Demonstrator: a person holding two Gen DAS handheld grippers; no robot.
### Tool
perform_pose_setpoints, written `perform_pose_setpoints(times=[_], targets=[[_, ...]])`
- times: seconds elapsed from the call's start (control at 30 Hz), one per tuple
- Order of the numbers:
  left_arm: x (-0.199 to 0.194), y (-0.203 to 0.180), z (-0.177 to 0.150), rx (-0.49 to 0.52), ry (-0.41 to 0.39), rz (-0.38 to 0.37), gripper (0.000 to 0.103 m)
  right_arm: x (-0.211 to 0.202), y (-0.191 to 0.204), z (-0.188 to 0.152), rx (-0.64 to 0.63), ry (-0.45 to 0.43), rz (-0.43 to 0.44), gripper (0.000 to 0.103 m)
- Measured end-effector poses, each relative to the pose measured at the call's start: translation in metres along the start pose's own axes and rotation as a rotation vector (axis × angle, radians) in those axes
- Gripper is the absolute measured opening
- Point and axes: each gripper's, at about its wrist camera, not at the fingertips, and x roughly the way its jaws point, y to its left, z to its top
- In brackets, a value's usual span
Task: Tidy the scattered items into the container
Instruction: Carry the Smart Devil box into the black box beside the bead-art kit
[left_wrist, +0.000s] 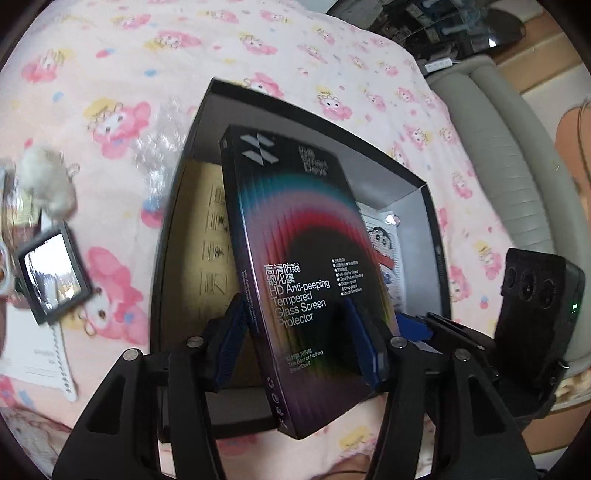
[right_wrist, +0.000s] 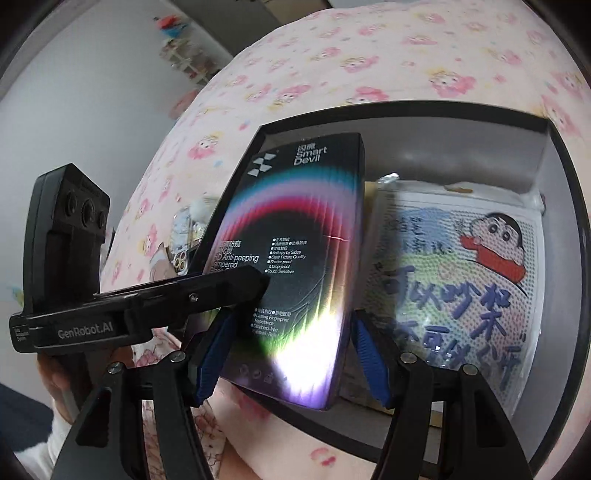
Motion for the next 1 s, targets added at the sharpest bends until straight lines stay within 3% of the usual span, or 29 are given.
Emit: perform_pose_setpoints(times=[0.47,0.57,0.7,0.83,1.0], targets=[[0.049,-0.006,0.002,0.036,0.169,0.136,0.057,0.039,-0.002,-0.010,-0.082,0.087,-0.210,0.061],[0.048,-0.005,0.001,0.032,0.183,0.145,0.059,0.036,0.002,-0.012,-0.108,0.078,-0.216,0.061],[0.046,-0.008,-0.001,0.044,0.204,0.189,0.058,0.019,0.018,-0.011,-0.232,0.006,-0.356,0.061],[0.034,-0.017,-0.003,0.076,0.164,0.239,0.052,0.007,0.017,-0.003,-0.221,-0.064,-0.440,0.061],[0.018,-0.035,-0.006,0.119,0.082,0.158,0.052,0.007,0.008,0.004,-0.152,-0.098,-0.476,0.061]])
